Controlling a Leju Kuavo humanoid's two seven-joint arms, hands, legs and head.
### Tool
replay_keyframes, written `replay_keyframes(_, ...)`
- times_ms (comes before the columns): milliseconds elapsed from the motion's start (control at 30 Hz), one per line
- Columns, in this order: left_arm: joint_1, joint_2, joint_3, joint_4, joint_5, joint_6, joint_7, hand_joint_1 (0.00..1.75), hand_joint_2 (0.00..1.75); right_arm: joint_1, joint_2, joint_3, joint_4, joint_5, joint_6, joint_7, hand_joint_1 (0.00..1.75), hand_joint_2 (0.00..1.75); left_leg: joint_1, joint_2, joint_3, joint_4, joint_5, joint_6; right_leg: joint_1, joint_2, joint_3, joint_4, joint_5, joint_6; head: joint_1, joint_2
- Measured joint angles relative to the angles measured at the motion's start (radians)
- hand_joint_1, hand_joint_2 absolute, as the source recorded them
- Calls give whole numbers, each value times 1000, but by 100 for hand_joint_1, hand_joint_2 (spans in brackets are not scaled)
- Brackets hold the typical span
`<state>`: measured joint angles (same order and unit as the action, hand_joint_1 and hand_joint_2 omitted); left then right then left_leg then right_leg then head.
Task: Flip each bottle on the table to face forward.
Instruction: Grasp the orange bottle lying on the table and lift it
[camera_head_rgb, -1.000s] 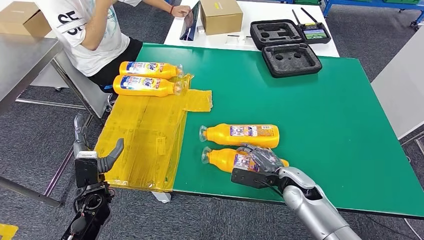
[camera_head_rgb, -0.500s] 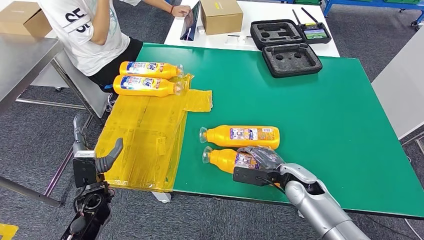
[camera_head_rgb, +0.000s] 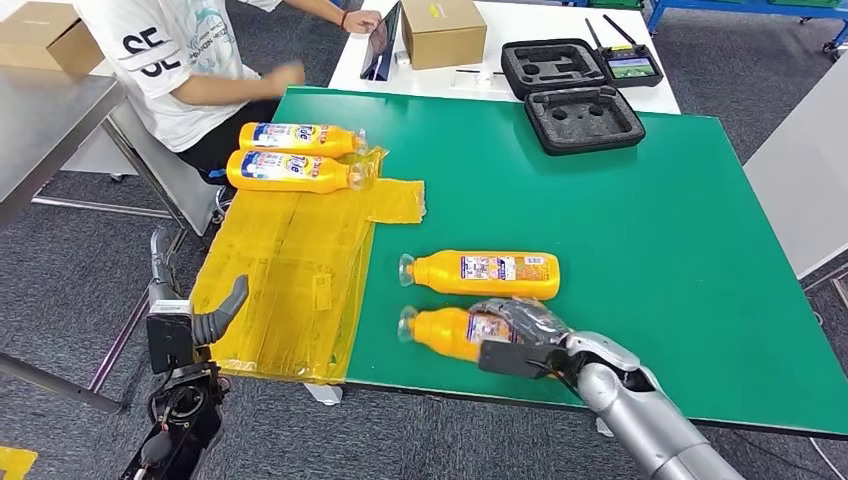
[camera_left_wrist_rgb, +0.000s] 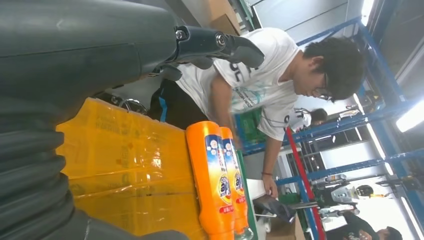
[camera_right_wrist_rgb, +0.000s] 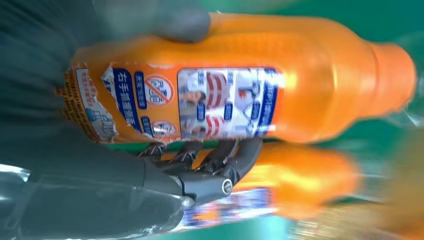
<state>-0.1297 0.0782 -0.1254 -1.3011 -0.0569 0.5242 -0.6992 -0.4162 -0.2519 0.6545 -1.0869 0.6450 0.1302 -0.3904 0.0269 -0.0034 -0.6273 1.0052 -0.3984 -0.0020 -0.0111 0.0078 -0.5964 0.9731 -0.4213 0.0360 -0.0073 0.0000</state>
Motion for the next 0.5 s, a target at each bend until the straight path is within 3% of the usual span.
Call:
replay_keyframes(67,-6,-3,0,1,5,-11,-1,0,175,27,22,-22,-19,-100,-9,-114,175,175,0,0,-1,0,0,0,0,1,-1,0,0,0,0,0)
replay_keyframes(167,-11,-11,-1,-1,10,-22,-1,0,175,73,79,-66,-68,-211,-18,-204,175,175,0,0,-1,0,0,0,0,1,-1,0,0,0,-1,0)
replay_keyframes(500,12,-18,-2,-57,104,-125,8,0,175,146,238,-203,-193,-396,-60,-287,175,175,0,0,-3,-1,-1,-1,0,1,-3,0,0,0,0,0)
